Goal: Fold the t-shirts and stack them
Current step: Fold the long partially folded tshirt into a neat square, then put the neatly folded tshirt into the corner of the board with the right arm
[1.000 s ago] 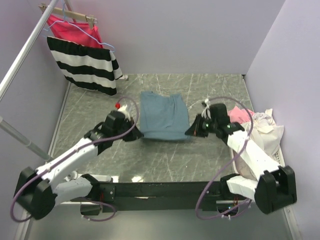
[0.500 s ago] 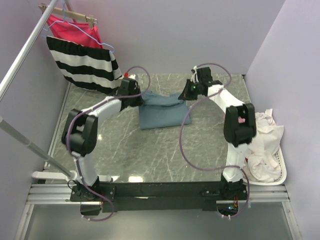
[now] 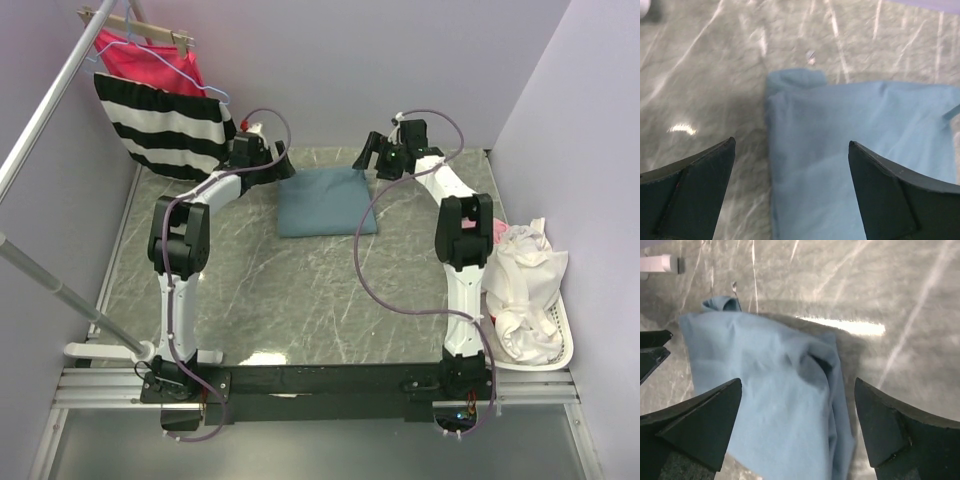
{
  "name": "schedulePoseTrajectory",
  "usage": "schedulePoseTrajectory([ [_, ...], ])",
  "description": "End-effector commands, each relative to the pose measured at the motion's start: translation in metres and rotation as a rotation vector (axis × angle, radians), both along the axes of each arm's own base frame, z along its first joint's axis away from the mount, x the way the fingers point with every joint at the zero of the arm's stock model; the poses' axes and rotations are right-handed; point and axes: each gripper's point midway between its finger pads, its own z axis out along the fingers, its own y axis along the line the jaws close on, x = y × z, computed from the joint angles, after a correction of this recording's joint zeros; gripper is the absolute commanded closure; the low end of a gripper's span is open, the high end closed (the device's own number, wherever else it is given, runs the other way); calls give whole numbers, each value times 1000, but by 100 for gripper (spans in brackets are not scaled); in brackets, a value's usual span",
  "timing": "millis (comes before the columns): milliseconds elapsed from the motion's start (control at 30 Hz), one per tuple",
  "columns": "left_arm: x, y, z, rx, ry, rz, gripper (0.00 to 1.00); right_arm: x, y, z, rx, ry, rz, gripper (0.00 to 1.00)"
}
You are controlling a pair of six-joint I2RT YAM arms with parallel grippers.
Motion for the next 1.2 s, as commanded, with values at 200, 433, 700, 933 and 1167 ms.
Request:
schedulePoseTrajectory([
  [200, -23, -26, 114, -121, -258, -155, 1, -21, 38, 95, 66, -211, 142, 0],
  [433, -14, -51, 89, -205, -220, -268, 1, -9, 69, 57, 170, -108, 208, 0],
  [700, 19, -49, 17, -241, -140, -261, 1, 33, 47, -12, 84, -19, 62, 0],
  [933, 35, -30, -21, -188, -104, -205, 1, 48, 7, -24, 24, -48, -53, 0],
  [1167, 47, -17, 33, -142, -214, -175, 0, 48, -2, 44, 25, -224, -37, 0],
])
